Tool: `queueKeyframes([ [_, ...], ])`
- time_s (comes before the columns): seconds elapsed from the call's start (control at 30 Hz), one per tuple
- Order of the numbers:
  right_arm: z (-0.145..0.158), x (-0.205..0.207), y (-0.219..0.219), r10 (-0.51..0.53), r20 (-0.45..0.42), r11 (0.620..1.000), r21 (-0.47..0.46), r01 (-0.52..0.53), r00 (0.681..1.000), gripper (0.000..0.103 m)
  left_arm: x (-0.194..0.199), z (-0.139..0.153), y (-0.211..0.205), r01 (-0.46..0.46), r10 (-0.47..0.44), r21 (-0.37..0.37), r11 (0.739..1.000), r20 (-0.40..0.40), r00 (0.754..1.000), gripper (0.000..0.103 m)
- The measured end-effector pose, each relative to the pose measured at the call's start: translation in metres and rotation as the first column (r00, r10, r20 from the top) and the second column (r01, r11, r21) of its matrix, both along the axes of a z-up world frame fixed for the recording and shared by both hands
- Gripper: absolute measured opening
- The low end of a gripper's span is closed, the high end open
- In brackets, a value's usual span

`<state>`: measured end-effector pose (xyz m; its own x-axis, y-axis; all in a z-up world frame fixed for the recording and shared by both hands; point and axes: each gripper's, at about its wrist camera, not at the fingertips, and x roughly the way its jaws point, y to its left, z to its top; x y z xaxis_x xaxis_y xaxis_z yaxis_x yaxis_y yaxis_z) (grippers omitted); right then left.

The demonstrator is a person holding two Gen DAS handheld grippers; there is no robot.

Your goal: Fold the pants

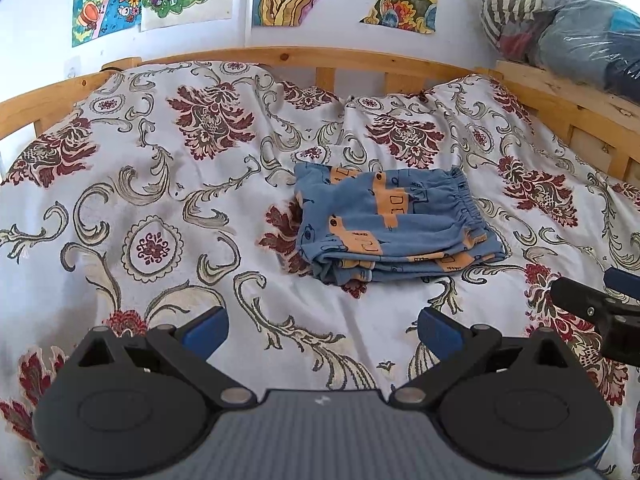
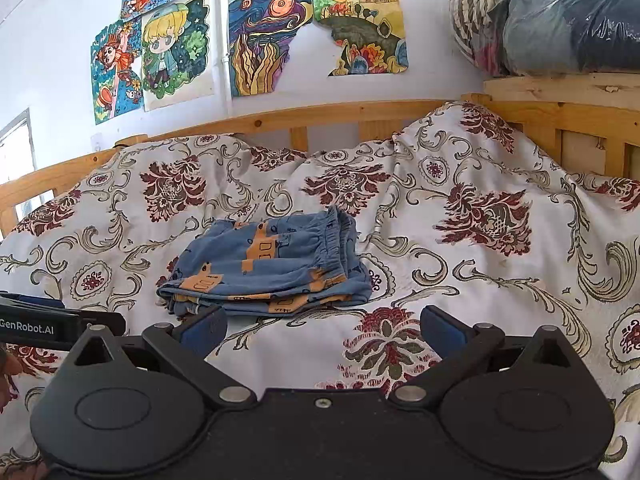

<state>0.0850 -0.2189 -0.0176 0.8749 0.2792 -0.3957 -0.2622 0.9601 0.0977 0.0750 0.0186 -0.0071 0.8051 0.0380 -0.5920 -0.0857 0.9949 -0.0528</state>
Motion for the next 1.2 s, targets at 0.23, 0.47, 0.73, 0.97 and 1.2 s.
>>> queueKeyframes([
  [0.23, -0.0007, 0.0, -0.0001, 0.001, -0.002, 1.0, 0.001, -0.001, 1.0, 0.102, -0.0002, -0.0012, 0.0008, -0.011, 0.011, -0.018, 1.0, -0.016, 1.0, 0.103],
  [0.47, -0.0018, -0.0011, 0.0016, 0.003, -0.004, 1.0, -0.001, -0.003, 1.0, 0.102, 0.0, -0.0043, 0.0013, -0.025, 0.024, -0.018, 1.0, -0.046, 0.999, 0.103],
  [0.73, -0.002, -0.001, 0.0018, 0.007, -0.006, 1.0, -0.001, -0.007, 1.0, 0.102, -0.0005, -0.0052, -0.0019, -0.011, 0.011, -0.008, 1.0, -0.052, 0.999, 0.103],
  [0.97, -0.002, -0.0014, 0.0026, 0.006, -0.007, 1.0, -0.001, -0.006, 1.0, 0.102, -0.0006, -0.0046, -0.0042, -0.002, 0.002, 0.005, 1.0, -0.049, 0.999, 0.103],
  [1.2, -0.0023, -0.0012, 0.0021, 0.016, -0.008, 1.0, -0.003, -0.016, 1.0, 0.102, -0.0011, -0.0045, -0.0044, -0.001, 0.001, 0.012, 1.0, -0.048, 0.999, 0.103],
])
